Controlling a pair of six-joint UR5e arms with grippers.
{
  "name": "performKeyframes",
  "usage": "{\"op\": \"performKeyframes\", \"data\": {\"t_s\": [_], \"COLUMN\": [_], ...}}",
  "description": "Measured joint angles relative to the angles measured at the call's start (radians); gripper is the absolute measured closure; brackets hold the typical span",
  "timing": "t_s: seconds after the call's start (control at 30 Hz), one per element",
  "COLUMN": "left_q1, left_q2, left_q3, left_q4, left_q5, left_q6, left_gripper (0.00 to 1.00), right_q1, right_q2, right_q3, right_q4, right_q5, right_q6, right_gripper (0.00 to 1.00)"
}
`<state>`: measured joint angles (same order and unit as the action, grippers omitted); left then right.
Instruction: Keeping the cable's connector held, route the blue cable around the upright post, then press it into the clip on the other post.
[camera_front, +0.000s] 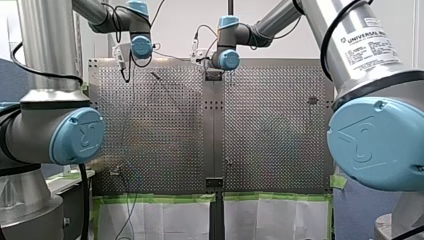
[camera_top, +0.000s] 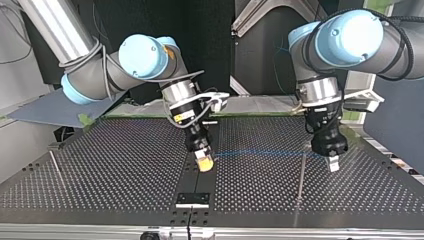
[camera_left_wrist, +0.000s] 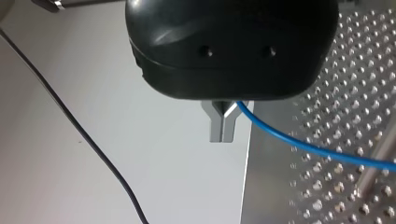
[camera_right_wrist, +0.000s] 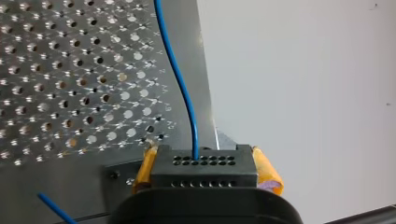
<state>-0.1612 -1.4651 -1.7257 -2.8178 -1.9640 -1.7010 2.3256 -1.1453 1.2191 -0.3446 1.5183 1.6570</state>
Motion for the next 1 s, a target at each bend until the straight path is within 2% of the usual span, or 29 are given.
{"op": "performKeyframes", "data": {"t_s": [0.3, 0.67, 0.8, 1.0], "left_q1": [0.084, 0.184, 0.2, 0.201], "left_q2": [-0.053, -0.141, -0.161, -0.187], "left_q3": [0.084, 0.179, 0.187, 0.189], "left_q4": [-0.084, -0.186, -0.212, -0.22], "left_q5": [0.084, 0.185, 0.217, 0.255], "left_q6": [0.0, -0.01, -0.015, -0.022], "left_gripper": [1.0, 1.0, 1.0, 1.0], "right_q1": [-0.003, 0.003, 0.003, -0.003], "right_q2": [0.045, 0.09, 0.105, 0.125], "right_q3": [-0.071, -0.11, -0.113, -0.113], "right_q4": [0.002, 0.002, 0.002, 0.003], "right_q5": [-0.002, -0.002, -0.001, 0.001], "right_q6": [0.0, -0.006, -0.01, -0.026], "right_gripper": [1.0, 1.0, 1.0, 1.0]}}
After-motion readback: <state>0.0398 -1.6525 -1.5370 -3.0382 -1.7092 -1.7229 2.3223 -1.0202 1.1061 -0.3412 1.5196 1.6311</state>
